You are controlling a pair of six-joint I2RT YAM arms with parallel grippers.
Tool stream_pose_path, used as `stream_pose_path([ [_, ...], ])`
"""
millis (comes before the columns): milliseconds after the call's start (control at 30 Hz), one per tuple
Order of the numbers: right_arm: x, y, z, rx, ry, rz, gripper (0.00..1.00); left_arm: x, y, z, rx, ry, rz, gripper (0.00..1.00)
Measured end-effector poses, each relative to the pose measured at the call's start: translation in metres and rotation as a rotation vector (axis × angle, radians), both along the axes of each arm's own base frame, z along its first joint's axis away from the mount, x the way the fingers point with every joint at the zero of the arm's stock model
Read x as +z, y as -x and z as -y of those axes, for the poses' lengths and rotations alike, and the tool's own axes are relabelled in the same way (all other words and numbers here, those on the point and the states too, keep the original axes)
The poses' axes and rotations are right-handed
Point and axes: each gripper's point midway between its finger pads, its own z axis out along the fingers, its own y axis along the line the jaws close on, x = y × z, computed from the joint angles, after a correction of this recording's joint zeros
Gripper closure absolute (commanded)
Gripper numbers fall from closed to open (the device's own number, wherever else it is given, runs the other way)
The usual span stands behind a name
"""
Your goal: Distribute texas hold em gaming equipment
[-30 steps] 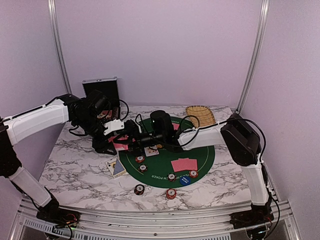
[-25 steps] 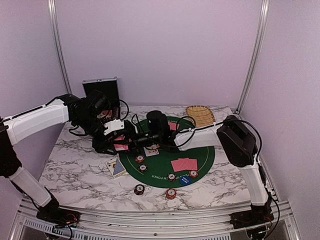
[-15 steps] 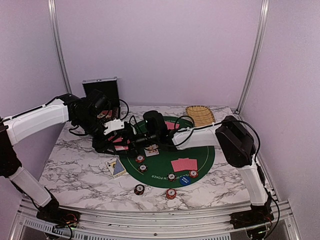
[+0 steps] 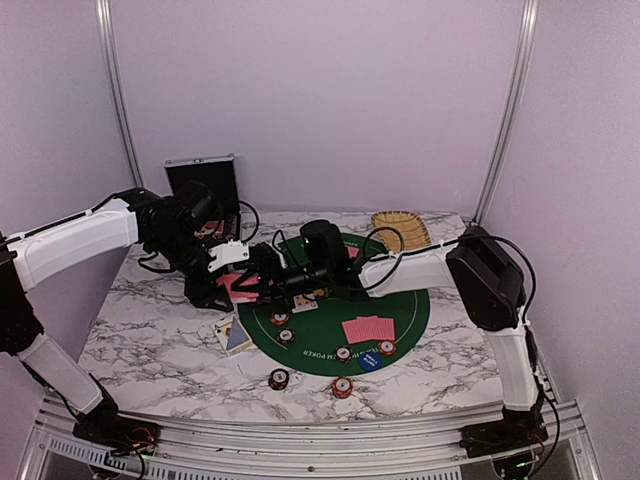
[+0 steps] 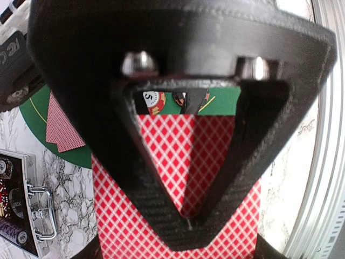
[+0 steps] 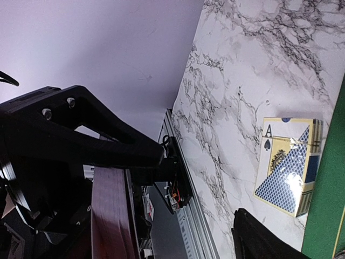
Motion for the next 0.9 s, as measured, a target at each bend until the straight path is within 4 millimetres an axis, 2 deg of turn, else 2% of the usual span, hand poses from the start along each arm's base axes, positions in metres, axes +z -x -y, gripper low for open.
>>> stream_pose_path([
  [167,0.001,0.001,0.005,-0.003,0.005,0.003,0.26,-0.001,0.001,-0.001,0.000,-0.005,-0.006,1.00],
  [600,0.010,-0.001,0.019,-0.017,0.011,0.008,0.47,-0.001,0.002,-0.001,0.000,-0.004,-0.006,1.00],
  [900,0.014,-0.003,0.028,-0.029,0.023,0.004,0.66,0.000,0.001,-0.001,0.002,-0.003,-0.005,1.00],
])
